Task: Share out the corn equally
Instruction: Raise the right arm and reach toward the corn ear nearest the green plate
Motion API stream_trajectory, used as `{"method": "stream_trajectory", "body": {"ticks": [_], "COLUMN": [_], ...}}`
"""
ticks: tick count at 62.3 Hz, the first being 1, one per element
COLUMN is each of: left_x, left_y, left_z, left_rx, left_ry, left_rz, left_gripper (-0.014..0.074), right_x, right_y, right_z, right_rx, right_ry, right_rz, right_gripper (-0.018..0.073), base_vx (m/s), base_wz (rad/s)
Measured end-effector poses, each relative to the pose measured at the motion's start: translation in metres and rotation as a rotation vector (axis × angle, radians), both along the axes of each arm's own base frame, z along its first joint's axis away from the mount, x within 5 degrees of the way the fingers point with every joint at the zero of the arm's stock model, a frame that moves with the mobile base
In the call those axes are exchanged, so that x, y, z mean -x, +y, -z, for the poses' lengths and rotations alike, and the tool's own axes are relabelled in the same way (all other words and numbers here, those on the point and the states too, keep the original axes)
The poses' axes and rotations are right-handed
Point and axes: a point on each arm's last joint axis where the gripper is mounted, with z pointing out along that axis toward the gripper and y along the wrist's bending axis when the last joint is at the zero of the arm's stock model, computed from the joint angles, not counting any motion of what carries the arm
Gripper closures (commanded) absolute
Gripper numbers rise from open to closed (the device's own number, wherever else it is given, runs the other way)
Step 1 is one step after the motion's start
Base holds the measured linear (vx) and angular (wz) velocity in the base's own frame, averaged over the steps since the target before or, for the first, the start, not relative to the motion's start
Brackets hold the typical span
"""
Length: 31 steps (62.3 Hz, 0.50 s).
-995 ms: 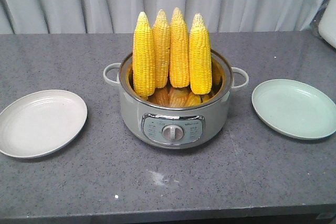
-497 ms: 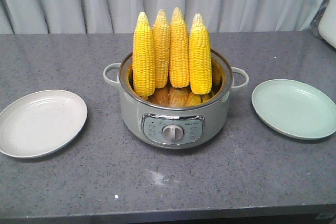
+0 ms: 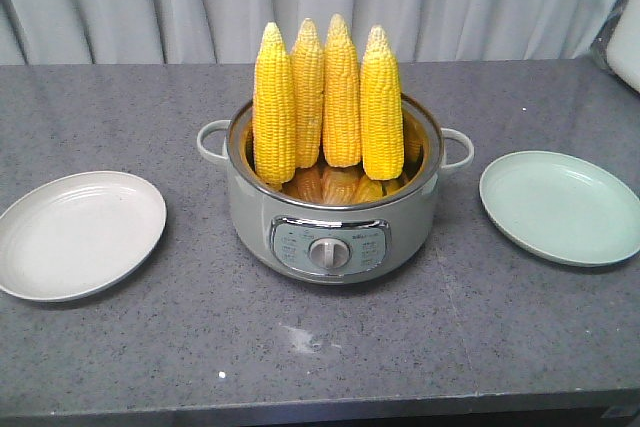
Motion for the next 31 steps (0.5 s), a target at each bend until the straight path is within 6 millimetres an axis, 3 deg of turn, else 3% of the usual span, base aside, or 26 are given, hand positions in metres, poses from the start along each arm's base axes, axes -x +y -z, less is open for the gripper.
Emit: {"method": "stream_trajectory", "body": {"ticks": [7, 14, 22, 31], "left_x": [0.000, 0.001, 0.008, 0.023], "left_y": [0.000, -0.001, -0.001, -0.001], "left_z": [0.000, -0.007, -0.043, -0.088], "left_rx": [0.220, 0.298, 0.225, -0.009], "left_ry": [0.013, 0.001, -0.109, -0.264], "left_rz": [0.011, 0.023, 0.033, 0.017], "left_gripper": [0.0603, 0.0603, 0.0603, 0.0603], "right_x": [0.002, 0.011, 0.020, 0.019], "right_y": [0.001, 0.003, 0.007, 0.012], "right_z": [-0.013, -0.048, -0.079, -0.106], "right_rx": [0.015, 0.142, 0.333, 0.571], "right_ry": [-0.024, -0.088, -0.072, 0.061], "right_rz": [-0.008, -0.014, -0.029, -0.096], "right_gripper": [0.0564, 0.0564, 0.0564, 0.0559], "base_vx": [0.00, 0.00, 0.00, 0.00], "base_wz": [0.00, 0.00, 0.00, 0.00]}}
